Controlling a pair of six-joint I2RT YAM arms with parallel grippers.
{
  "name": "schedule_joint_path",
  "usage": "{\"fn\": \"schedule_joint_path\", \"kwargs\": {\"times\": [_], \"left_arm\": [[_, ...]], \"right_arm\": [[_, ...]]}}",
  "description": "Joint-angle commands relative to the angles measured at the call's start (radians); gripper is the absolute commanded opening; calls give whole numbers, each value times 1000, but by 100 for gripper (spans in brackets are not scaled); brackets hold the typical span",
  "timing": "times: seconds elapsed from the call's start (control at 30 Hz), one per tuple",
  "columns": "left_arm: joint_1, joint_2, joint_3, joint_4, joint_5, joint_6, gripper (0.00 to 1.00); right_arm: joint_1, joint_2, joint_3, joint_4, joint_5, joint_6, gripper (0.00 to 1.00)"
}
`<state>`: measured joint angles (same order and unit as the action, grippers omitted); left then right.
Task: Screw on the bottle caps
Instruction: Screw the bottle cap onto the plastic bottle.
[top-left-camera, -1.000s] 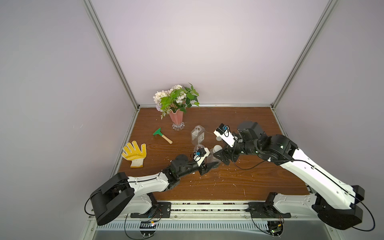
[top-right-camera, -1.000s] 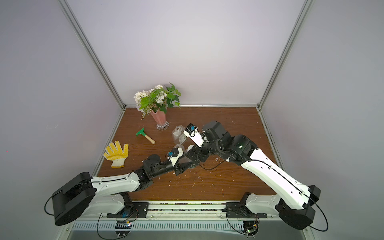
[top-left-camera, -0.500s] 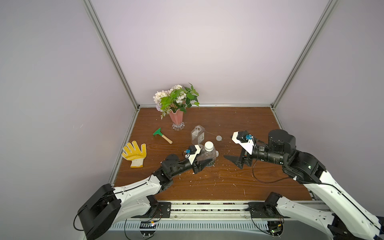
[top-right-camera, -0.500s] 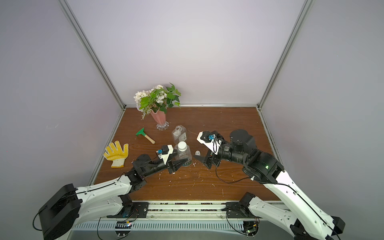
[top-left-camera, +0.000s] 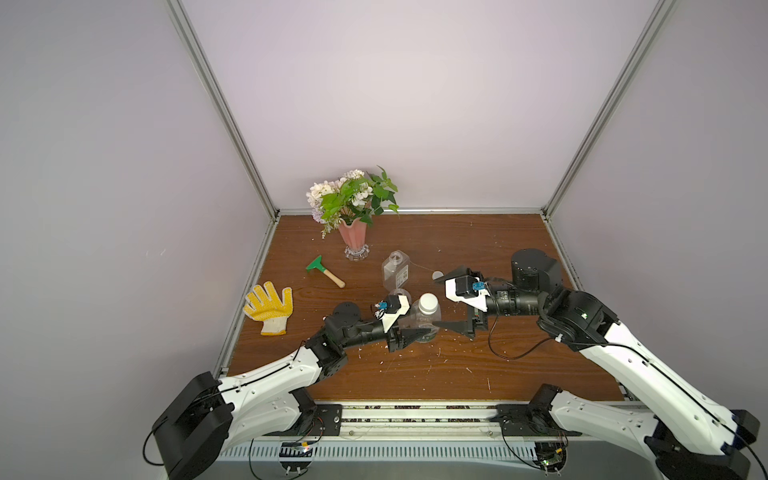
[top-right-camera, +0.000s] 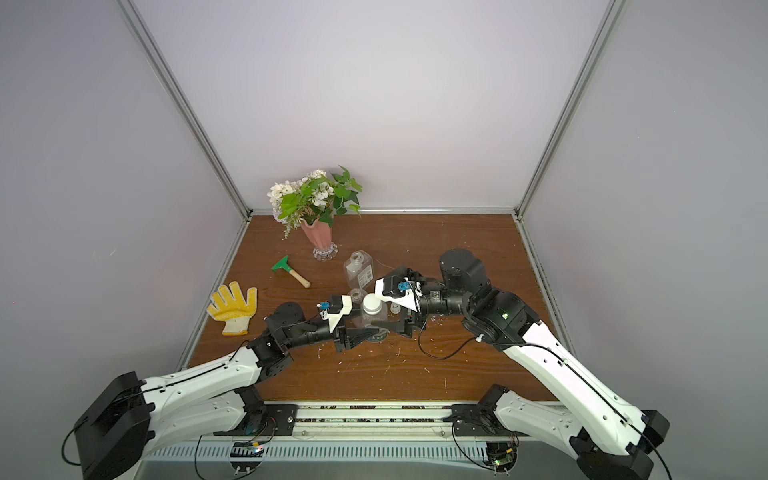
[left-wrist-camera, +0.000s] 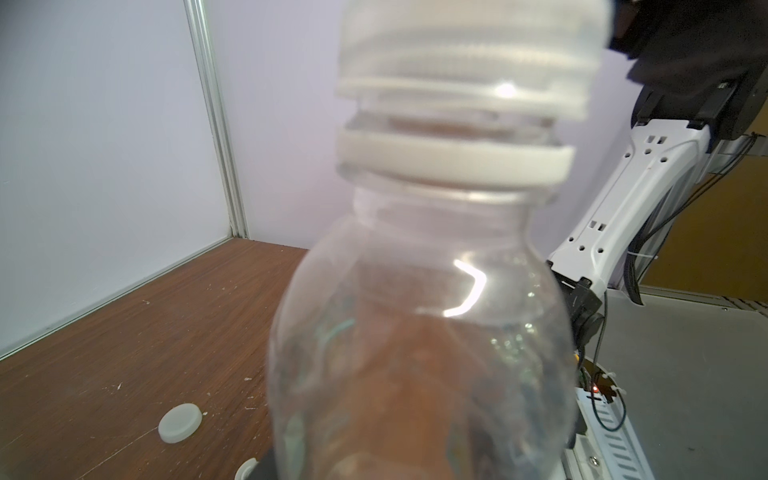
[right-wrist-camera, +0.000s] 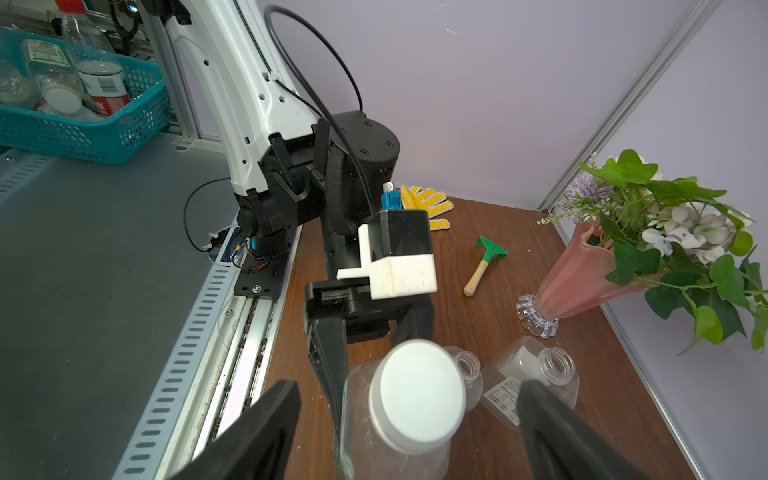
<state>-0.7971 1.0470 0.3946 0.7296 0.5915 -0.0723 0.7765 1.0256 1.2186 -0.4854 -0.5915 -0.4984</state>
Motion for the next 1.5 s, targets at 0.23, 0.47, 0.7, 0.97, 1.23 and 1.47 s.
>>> {"fn": "schedule_joint_path", "kwargs": {"times": [0.23,0.47,0.7,0.97,1.23,1.47], "left_arm": [[9,-15,21,34,35,22,55],[9,-8,20,37,26,23,55],[10,-9,19,37,14,25,55],[9,2,22,39,6,25,55],[9,4,21,40,2,23,55],[9,5,18,51,-4,23,55]], "right_arm": [[-15,84,55,30,-91,-19,75],[-21,85,47,39,-116,-1,71],[-26,87,48,39,-133,36,68],[-30,88,51,39,-133,57,63],[-32,88,39,45,-122,64,57],[-32,80,7,68,-98,78,50]]}}
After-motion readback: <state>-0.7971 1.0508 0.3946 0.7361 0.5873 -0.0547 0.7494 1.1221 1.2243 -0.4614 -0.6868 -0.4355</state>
